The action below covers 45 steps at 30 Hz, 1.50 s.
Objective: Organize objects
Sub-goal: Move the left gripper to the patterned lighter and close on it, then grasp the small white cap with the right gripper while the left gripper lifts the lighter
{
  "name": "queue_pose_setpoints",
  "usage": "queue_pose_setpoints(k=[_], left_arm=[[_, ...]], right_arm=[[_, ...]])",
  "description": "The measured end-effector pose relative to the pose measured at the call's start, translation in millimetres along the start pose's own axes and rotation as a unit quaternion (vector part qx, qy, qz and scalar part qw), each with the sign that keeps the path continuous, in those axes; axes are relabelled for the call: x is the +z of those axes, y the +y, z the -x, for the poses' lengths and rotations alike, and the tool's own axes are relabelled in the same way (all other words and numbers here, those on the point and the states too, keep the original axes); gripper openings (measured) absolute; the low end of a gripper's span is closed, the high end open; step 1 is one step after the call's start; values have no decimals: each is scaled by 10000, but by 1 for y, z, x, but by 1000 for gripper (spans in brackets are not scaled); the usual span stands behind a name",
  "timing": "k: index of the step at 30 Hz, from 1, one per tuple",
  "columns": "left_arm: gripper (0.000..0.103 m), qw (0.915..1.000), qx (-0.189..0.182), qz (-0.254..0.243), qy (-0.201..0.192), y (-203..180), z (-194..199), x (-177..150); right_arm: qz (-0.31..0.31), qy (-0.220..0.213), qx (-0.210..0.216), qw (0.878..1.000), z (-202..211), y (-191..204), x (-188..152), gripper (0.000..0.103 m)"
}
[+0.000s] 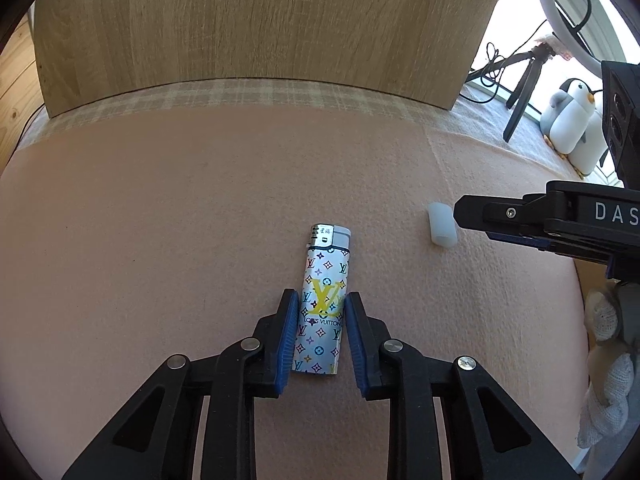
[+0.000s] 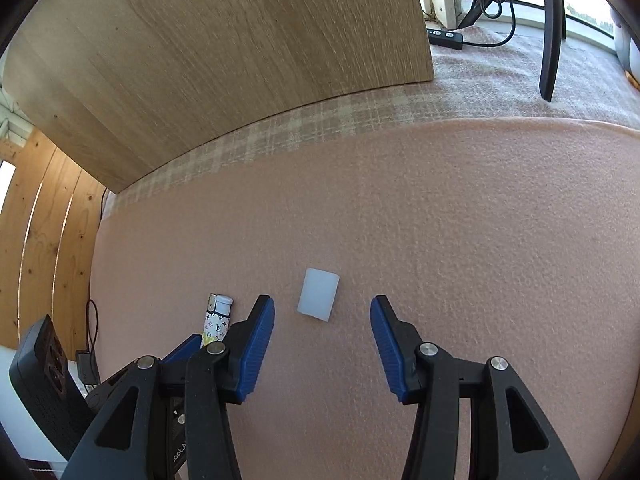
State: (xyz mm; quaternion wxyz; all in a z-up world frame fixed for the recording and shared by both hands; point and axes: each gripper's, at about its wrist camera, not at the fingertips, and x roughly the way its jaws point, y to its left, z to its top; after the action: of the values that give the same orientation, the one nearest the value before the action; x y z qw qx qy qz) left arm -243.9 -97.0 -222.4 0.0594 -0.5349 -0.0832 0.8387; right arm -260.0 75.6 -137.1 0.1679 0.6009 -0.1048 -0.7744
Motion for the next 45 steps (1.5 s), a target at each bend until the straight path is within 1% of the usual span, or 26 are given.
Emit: queue_pose_setpoints(k=[3, 7, 9, 12, 13, 14, 15, 17, 20, 22, 27, 35, 39, 42, 45], left_arm=[[25, 9998, -124, 149, -33, 4, 3, -7], [25, 9995, -217, 226, -46, 7, 11, -20], [25, 9994, -228, 238, -63, 7, 14, -27], [25, 9994, -216, 244, -88, 5, 19, -37], [25, 9993, -223, 268, -97, 5, 20, -39], [25, 9993, -223, 291, -105, 5, 22, -43], [25, 9993, -207, 296, -109, 4, 24, -46], [25, 9995, -160, 263, -103, 1, 27, -51], [25, 9994, -195, 281, -74, -3, 31, -61], [25, 9992, -217, 323, -65, -5, 32, -66], [25, 9985, -288, 453, -52, -10, 40, -85], [25, 9985, -216, 478, -123, -31, 55, -108], [25, 9988, -266, 373, -191, -51, 64, -110], [25, 9988, -308, 200, -309, -73, 78, -111], [25, 9983, -372, 14, -457, -98, 91, -108]], right_arm=[[80, 49, -107, 9999, -8, 5, 3, 46], [154, 74, -296, 9994, -18, 8, 6, 46], [213, 96, -366, 9991, -23, 11, 7, 42], [429, 67, -586, 9973, -26, 18, 6, 38], [517, 65, -665, 9964, -28, 20, 5, 34], [606, 55, -739, 9954, -29, 23, 4, 26], [678, 49, -795, 9945, -30, 24, 3, 22], [776, 37, -778, 9939, -31, 26, -1, 18], [768, 30, -675, 9948, -28, 23, -6, 15], [732, 25, -565, 9957, -22, 18, -12, 13], [681, 2, -288, 9973, 0, 4, -34, 12], [546, -200, -5, 9983, 49, -36, -88, 11], [401, -295, 55, 9987, 79, -68, -116, 11], [262, -416, 78, 9988, 99, -87, -129, 12], [163, -626, 52, 9979, 121, -102, -138, 11]])
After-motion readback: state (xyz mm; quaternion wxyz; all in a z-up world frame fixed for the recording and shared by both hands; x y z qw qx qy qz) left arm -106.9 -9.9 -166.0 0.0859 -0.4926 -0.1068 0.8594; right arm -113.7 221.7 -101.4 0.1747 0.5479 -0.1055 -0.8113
